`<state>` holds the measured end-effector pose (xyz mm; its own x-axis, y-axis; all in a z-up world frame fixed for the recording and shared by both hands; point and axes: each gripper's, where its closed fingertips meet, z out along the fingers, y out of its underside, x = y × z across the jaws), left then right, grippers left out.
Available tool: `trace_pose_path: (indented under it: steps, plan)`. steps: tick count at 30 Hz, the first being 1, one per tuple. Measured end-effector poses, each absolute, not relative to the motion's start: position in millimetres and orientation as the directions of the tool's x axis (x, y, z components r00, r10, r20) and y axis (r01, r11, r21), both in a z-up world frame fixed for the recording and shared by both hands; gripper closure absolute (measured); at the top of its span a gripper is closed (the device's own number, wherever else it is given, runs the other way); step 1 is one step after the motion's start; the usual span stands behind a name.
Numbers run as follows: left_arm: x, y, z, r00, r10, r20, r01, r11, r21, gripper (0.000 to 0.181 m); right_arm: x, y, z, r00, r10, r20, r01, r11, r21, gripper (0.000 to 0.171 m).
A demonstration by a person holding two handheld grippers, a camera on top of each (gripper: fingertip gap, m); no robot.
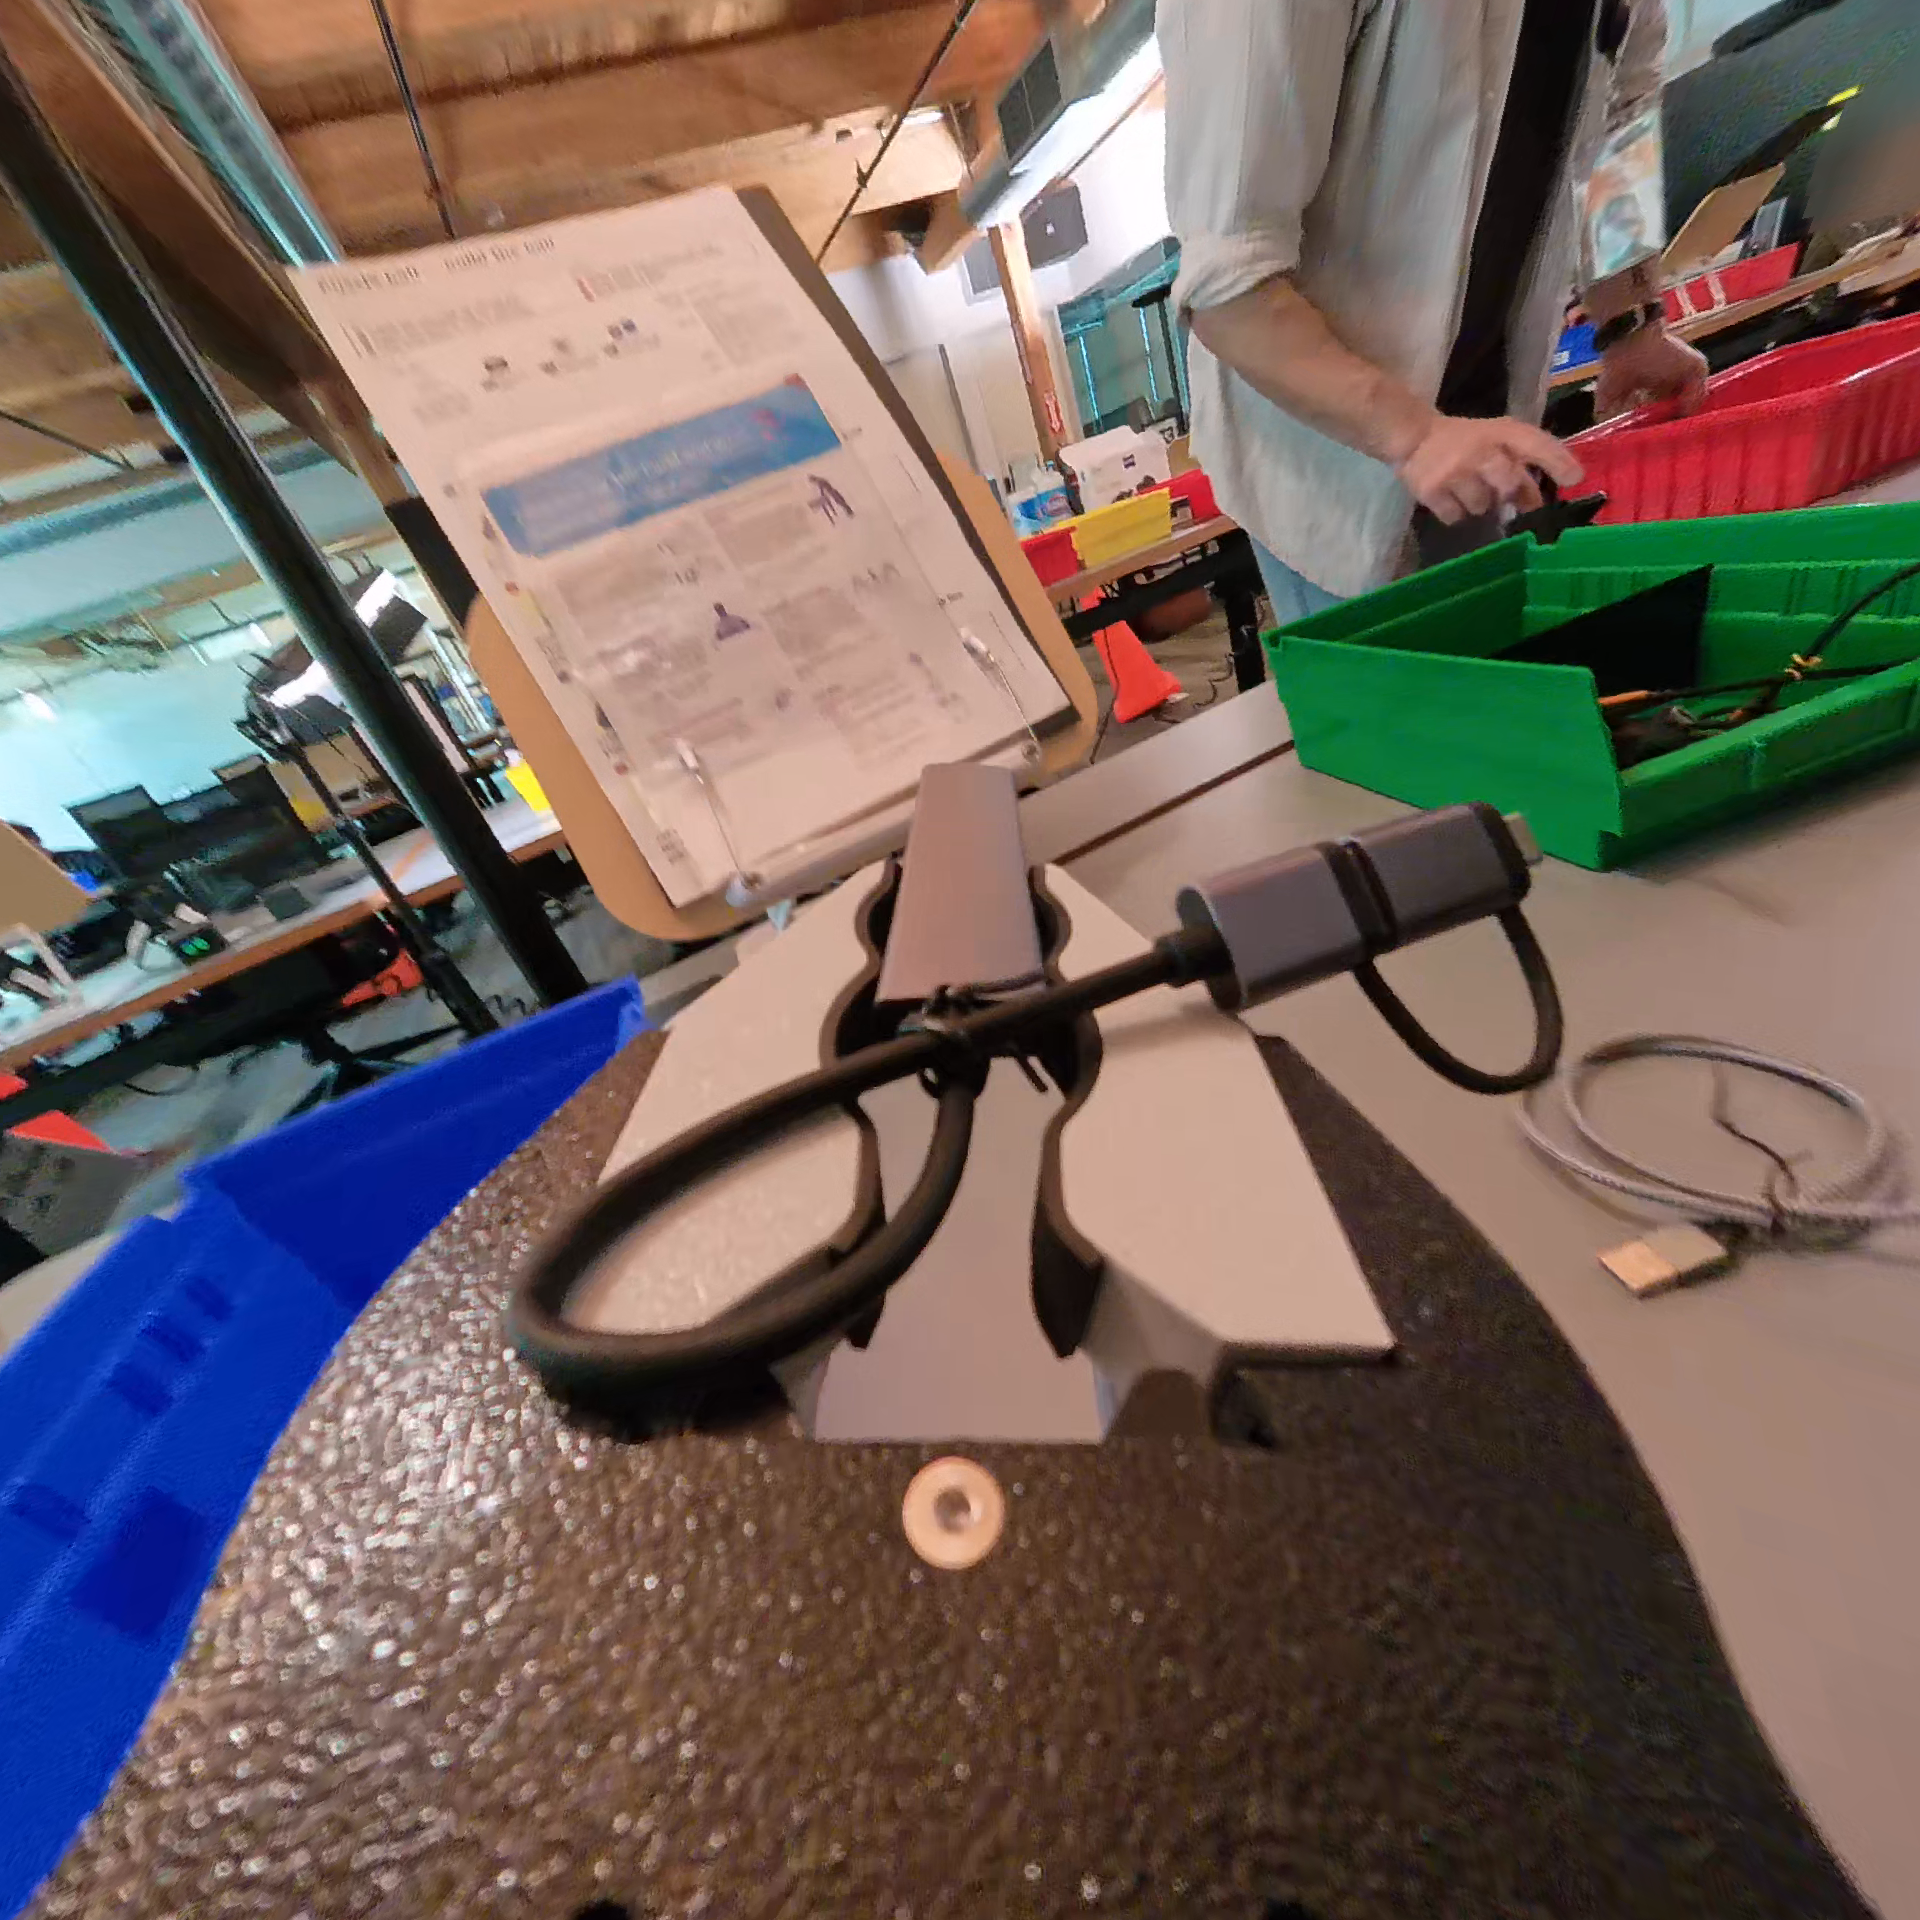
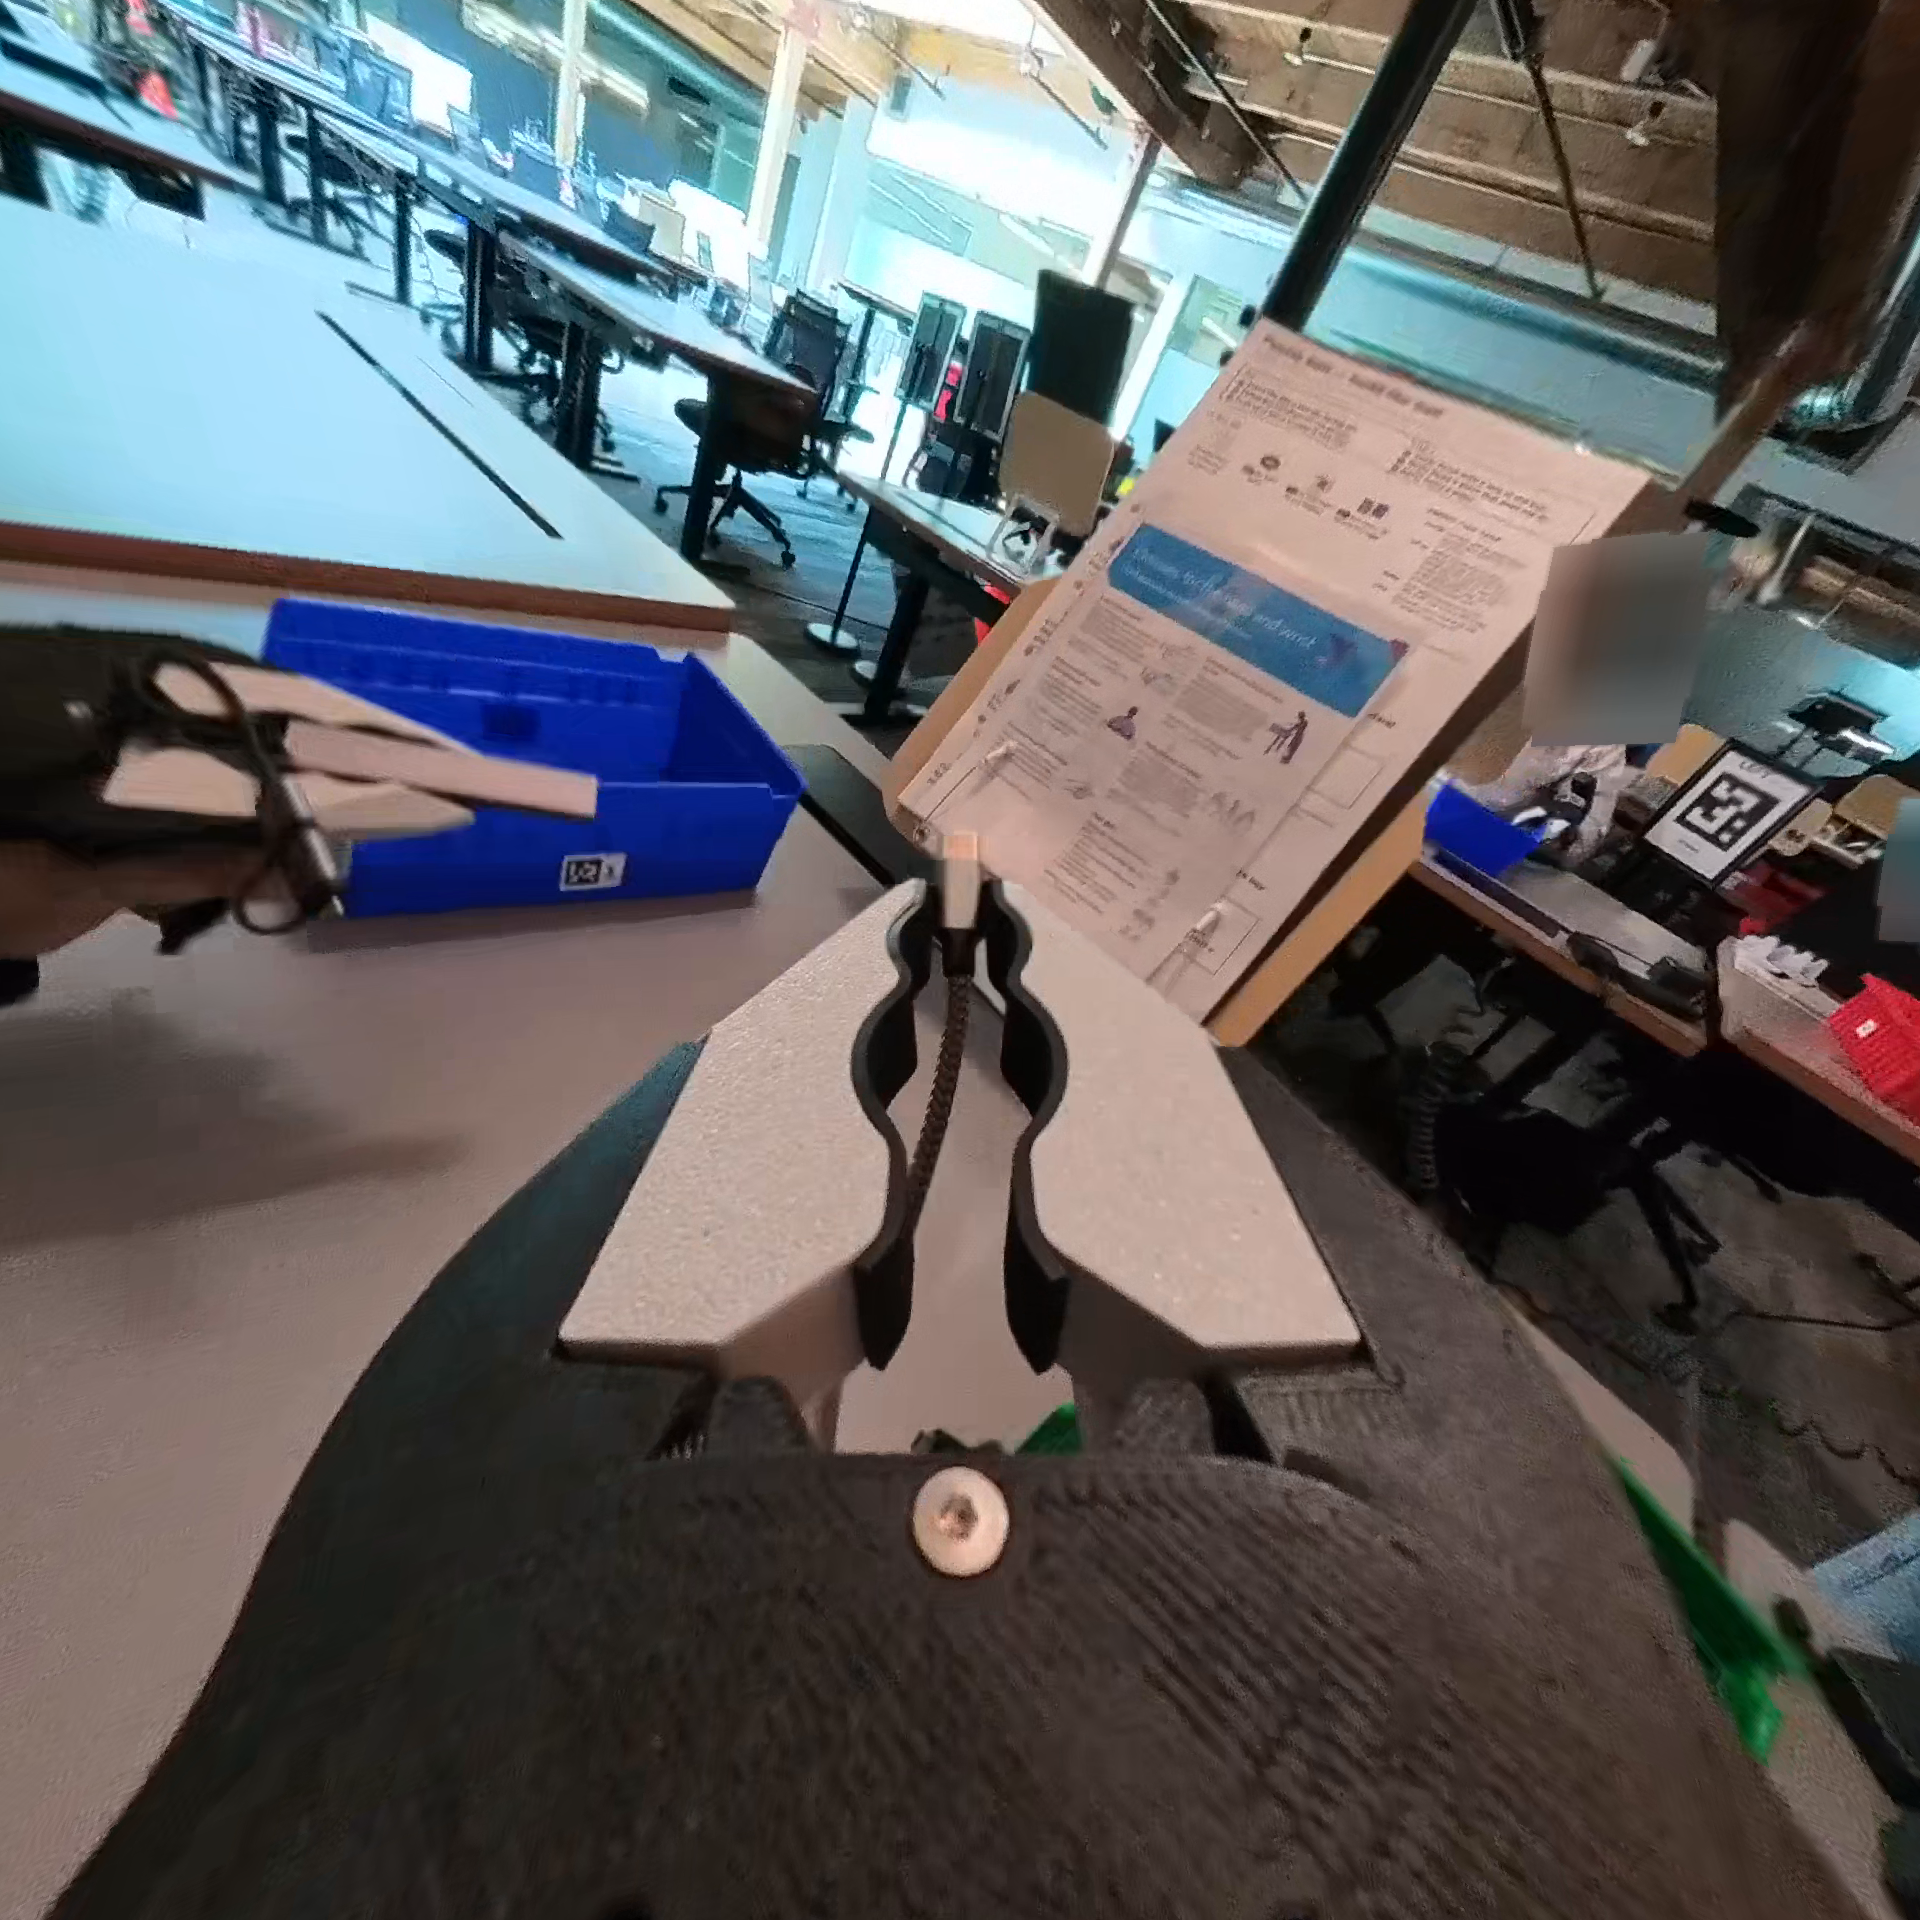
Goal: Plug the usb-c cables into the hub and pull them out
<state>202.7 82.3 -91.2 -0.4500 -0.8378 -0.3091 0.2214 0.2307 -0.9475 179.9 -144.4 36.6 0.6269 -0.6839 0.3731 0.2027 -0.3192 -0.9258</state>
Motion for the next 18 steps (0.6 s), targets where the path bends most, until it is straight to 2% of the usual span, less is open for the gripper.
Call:
trace_pose_path:
  steps: [5, 15, 18]
  plan:
    - [211, 72, -123, -0.508, -0.827, -0.240, 0.157, 0.186, -0.970, 0.159, 200, -180, 118, 0.608, -0.697, 0.380, 0.196, -0.332, -0.923, 0.163]
    - [225, 61, -155, -0.562, -0.802, -0.200, 0.126, 0.156, -0.980, 0.159, 254, -200, 202, 0.573, -0.690, 0.442, 0.139, -0.449, -0.882, 0.163]
    - [225, 57, -159, -0.575, -0.792, -0.207, 0.130, 0.161, -0.978, 0.159, 263, -211, 244, 0.567, -0.713, 0.413, 0.131, -0.416, -0.900, 0.163]
